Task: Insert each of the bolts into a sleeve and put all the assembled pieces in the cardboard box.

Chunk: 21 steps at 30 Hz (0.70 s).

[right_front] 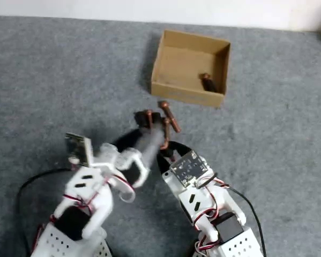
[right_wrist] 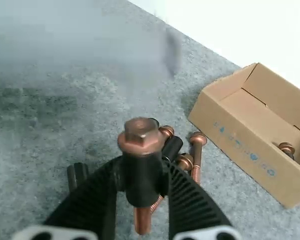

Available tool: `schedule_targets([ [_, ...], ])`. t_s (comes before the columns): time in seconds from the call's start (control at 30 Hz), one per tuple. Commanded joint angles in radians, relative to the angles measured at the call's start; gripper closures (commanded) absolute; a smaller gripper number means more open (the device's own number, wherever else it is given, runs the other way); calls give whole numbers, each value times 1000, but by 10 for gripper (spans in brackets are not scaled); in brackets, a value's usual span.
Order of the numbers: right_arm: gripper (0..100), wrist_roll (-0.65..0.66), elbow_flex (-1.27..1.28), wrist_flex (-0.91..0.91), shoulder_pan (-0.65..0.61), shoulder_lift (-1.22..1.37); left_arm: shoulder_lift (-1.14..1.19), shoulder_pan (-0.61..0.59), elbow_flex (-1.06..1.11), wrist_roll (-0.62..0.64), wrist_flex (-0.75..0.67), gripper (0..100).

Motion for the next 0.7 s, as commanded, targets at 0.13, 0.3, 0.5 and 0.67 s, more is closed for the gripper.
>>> schedule_targets([
  [0.13, 994, 6, 25, -81, 21, -16, 2, -229, -87, -374, 149, 995],
  [0.3, 994, 3, 47, -113, 47, -15, 2, -202, 45, -649, 123, 994],
  [0.5, 994, 3, 42, -111, 47, -15, 4, -208, 87, -655, 74, 994],
  [0.67, 994, 5, 36, -111, 137, -12, 4, -216, 113, -709, 54, 994],
])
